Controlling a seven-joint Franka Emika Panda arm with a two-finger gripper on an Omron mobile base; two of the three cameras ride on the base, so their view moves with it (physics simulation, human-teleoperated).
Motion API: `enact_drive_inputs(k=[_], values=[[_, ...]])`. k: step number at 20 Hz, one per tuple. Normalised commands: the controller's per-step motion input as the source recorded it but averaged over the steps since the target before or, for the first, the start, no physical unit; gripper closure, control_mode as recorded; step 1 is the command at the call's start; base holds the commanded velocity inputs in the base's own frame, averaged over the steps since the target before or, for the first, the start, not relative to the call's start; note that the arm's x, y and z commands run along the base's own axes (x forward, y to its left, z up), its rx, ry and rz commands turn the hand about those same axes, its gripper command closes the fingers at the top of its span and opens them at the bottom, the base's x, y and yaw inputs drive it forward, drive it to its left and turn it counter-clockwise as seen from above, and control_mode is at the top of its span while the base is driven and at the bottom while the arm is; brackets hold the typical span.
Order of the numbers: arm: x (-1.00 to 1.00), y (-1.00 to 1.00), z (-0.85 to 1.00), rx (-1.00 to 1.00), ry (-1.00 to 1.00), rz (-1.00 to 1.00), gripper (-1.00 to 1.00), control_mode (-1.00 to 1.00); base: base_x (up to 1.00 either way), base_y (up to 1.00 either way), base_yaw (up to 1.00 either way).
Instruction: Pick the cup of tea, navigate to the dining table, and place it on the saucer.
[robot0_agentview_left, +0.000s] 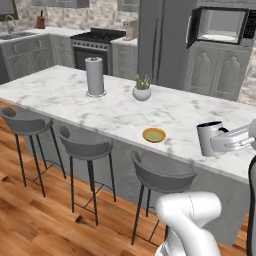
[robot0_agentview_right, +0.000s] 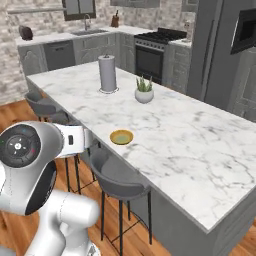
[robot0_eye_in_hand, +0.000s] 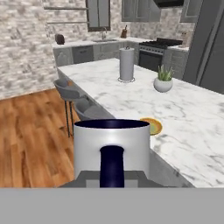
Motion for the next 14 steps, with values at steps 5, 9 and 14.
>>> enact_drive_inputs(k=[5, 9, 14], values=[[0.00, 0.00, 0.00, 0.00, 0.00, 0.00, 1.00, 1.00, 0.28, 0.43, -0.28], [0.00, 0.00, 0.00, 0.00, 0.00, 0.00, 1.00, 1.00, 0.32, 0.58, -0.33], [0.00, 0.00, 0.00, 0.00, 0.00, 0.00, 1.00, 1.00, 0.29, 0.58, -0.35]])
